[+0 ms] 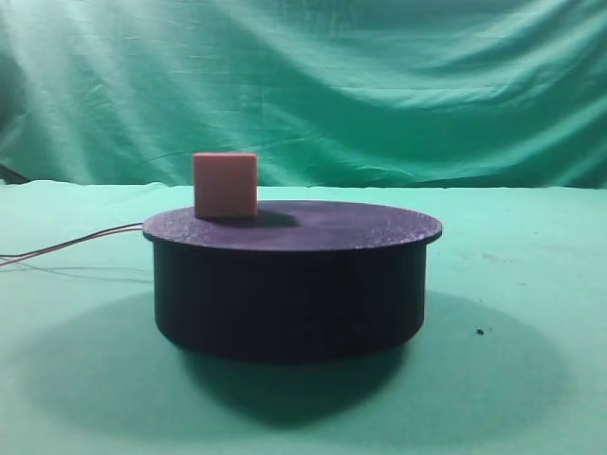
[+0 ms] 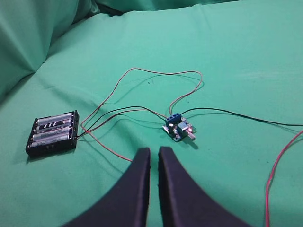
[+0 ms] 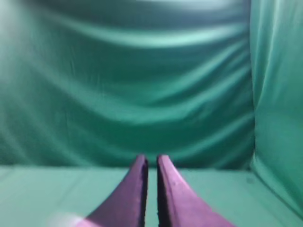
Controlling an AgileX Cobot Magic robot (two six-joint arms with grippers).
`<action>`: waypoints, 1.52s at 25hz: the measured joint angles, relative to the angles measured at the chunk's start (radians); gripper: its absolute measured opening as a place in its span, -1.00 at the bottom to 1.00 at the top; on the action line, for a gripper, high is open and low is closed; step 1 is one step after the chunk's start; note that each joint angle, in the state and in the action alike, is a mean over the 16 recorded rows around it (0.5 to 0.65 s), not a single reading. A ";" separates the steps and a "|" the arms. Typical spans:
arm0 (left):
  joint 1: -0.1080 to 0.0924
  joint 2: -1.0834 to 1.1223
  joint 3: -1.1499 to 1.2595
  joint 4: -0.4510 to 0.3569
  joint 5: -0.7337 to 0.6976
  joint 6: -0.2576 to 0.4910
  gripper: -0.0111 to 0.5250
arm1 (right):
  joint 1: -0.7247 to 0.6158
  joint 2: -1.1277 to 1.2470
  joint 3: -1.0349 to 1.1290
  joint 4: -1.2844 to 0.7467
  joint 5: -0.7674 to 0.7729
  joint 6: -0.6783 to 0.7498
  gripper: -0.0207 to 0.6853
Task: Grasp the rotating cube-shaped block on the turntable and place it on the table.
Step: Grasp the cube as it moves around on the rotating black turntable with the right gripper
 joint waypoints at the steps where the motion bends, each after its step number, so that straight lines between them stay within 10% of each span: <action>1: 0.000 0.000 0.000 0.000 0.000 0.000 -0.96 | 0.000 0.010 -0.019 0.013 -0.008 -0.002 -0.80; 21: 0.000 0.000 0.000 0.000 0.000 0.000 -0.96 | 0.056 0.518 -0.361 0.196 0.599 -0.104 -0.84; 33: 0.000 0.000 0.000 0.000 0.000 0.000 -0.96 | 0.400 0.981 -0.580 0.126 0.761 0.001 -0.91; 38: 0.000 0.000 0.000 0.000 0.000 0.000 -0.96 | 0.535 1.169 -0.705 0.086 0.776 0.088 -0.61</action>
